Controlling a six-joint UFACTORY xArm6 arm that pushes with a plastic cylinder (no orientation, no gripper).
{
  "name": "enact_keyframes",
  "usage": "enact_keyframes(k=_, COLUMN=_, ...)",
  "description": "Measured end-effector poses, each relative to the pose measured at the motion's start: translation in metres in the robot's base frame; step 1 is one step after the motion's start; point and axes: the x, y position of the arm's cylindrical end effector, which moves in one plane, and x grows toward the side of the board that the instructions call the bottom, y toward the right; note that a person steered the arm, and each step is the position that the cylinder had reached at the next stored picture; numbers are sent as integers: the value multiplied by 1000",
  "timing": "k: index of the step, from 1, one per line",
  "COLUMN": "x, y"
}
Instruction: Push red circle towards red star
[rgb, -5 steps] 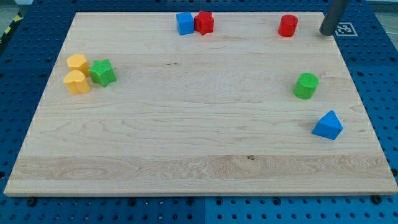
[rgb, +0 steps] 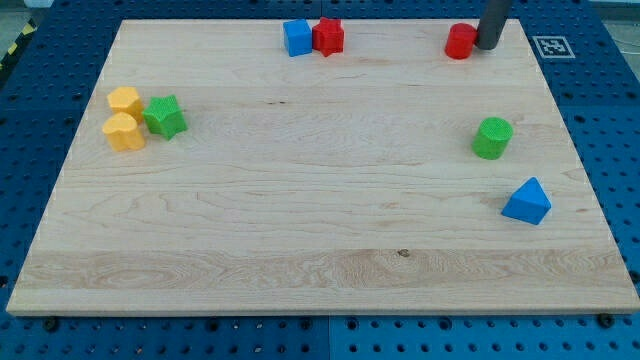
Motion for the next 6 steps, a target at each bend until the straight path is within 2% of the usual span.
enact_keyframes(k=4, x=0, y=-49)
enact_keyframes(k=6, x=0, y=-38)
